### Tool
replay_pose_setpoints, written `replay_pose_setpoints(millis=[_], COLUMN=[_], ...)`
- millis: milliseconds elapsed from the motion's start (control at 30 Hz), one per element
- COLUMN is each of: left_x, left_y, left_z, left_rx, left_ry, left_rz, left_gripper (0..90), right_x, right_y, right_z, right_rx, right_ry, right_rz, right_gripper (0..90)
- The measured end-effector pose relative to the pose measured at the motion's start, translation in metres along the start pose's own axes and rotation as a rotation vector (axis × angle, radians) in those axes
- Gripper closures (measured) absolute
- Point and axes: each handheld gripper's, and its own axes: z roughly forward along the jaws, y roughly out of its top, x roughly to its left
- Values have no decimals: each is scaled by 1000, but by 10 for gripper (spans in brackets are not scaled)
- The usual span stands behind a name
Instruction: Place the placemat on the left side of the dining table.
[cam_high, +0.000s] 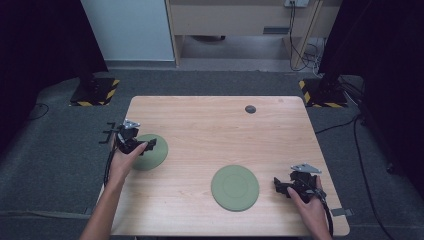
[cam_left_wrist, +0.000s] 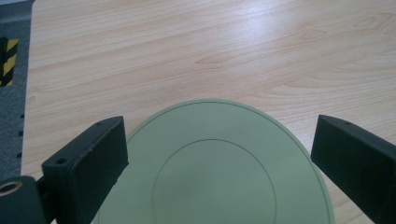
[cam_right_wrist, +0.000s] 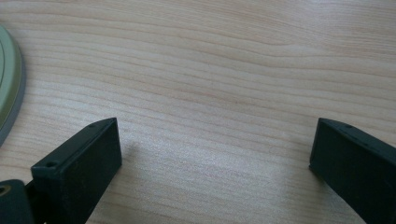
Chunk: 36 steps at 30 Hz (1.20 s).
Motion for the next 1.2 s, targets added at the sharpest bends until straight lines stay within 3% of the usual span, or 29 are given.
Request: replay_pose_setpoints(millis=[600, 1200], left_x=[-30, -54], left_y=[-1, -8], left_z=[-2, -7], left_rx=[-18, -23], left_ry=[-69, -112], left_rz=[64, 113], left_gripper=[28, 28], right_x=[0, 0], right_y=[0, 0], right_z=[0, 0], right_rx=[0, -1], right_ry=[-2, -2], right_rz=[1, 1], right_gripper=[22, 22])
